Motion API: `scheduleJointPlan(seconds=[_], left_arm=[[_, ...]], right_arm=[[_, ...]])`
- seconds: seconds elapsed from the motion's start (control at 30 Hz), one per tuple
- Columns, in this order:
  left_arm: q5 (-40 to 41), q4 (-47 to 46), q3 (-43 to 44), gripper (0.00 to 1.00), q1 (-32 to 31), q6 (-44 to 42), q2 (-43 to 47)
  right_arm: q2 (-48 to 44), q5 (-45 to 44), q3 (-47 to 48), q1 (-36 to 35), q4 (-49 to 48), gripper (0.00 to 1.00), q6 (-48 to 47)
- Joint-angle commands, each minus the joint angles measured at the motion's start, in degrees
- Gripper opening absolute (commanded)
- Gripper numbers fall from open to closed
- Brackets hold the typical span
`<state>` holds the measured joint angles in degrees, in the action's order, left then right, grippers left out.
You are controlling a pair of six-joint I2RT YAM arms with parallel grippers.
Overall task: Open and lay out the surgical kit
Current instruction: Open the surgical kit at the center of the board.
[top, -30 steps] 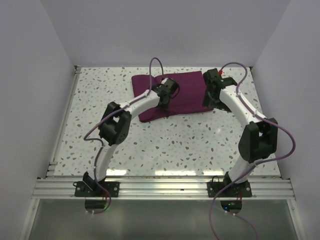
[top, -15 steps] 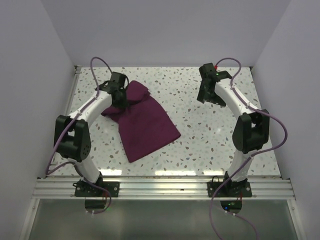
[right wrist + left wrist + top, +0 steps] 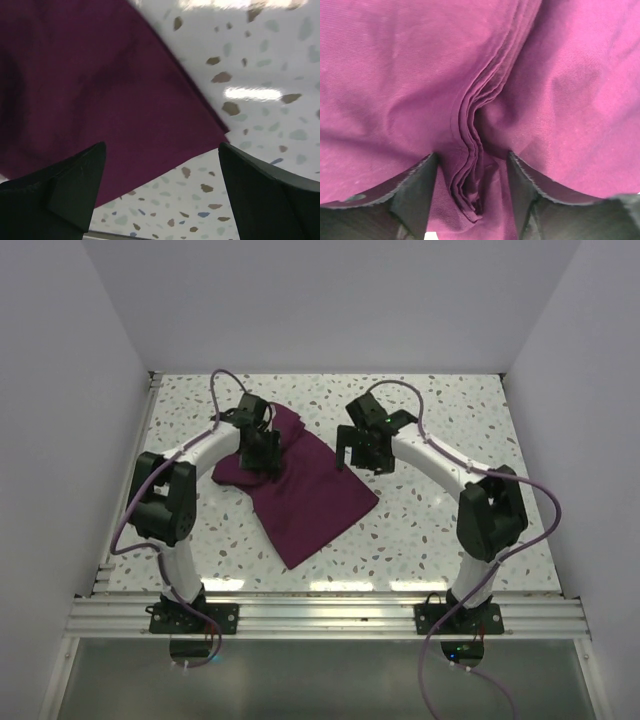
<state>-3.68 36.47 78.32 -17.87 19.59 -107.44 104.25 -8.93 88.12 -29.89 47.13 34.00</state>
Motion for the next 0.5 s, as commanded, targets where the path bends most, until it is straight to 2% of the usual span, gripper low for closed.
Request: scheduleJointPlan(seconds=[0.0,0.07,0.13,0.37,0.47], left_arm=[[-3.7,-0.8,1.7,0.63,-0.1,-1.1,-0.8],[-3.4,-0.6,1.1,0.66,-0.1,-0.4,-0.4],[-1.4,0.1,1.0,0.67,-0.1,-0.2,-0.2],[5.1,2.1,-0.3,0.65,-0.1,0.3,2.2],[5.4,2.2,-1.0,0.64,-0.1,0.6,2.9]], right_arm=[[-1.9,7.3,-4.8,-2.0,-5.2,0.98,4.0],[-0.8,6.6,-6.8,-2.4,-5.7,0.98,5.7],[1.9,3.9,-6.4,-2.5,-2.2,0.98,7.0],[5.7,-2.9,-7.9,-2.5,-1.4,0.98,7.3],[7.6,-5.2,-6.6,-2.6,-0.3,0.94,7.4]])
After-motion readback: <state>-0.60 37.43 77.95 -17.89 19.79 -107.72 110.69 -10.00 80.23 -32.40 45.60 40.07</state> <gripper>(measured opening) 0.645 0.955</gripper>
